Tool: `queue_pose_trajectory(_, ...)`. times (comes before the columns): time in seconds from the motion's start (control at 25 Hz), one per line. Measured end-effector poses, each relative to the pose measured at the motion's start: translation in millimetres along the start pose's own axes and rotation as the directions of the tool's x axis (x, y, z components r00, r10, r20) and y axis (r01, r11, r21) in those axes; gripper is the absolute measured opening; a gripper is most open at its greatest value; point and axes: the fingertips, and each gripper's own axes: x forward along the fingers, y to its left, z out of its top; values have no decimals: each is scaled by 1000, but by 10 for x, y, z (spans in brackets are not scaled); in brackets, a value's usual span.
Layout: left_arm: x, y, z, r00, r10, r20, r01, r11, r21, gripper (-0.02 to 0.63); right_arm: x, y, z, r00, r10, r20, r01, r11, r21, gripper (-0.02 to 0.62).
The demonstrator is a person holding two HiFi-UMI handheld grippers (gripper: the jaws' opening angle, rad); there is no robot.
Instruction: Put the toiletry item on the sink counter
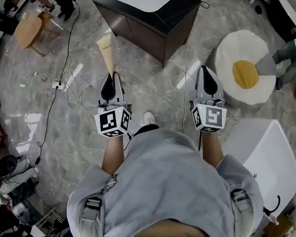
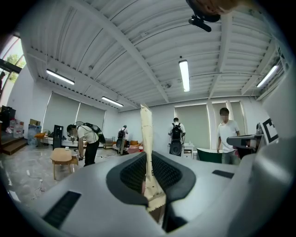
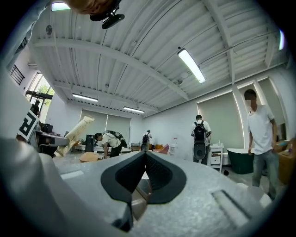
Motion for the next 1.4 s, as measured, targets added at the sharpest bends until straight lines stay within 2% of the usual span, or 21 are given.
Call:
queue_pose_trajectory(0.36, 472, 622, -27, 1000, -20, -8, 20, 1000, -20, 33, 603, 401, 16, 1000, -26, 12, 26, 999, -26, 5)
queue_pose_trajectory(0.8, 1083, 1022, -106, 998, -39, -39, 37, 998, -46, 34, 1319, 540, -71, 998, -54, -21, 54, 998, -20, 5)
queue_pose_trajectory(1.08, 1688, 1078, -79, 998, -53, -45, 51, 998, -28, 34, 1905, 371, -149, 998, -58, -8, 58, 998, -4, 5)
queue_pose_trajectory(1.4, 2629, 875, 23, 996, -77, -43, 77, 997, 1, 34, 2727, -127, -176, 997, -76, 9, 75, 997, 34, 5)
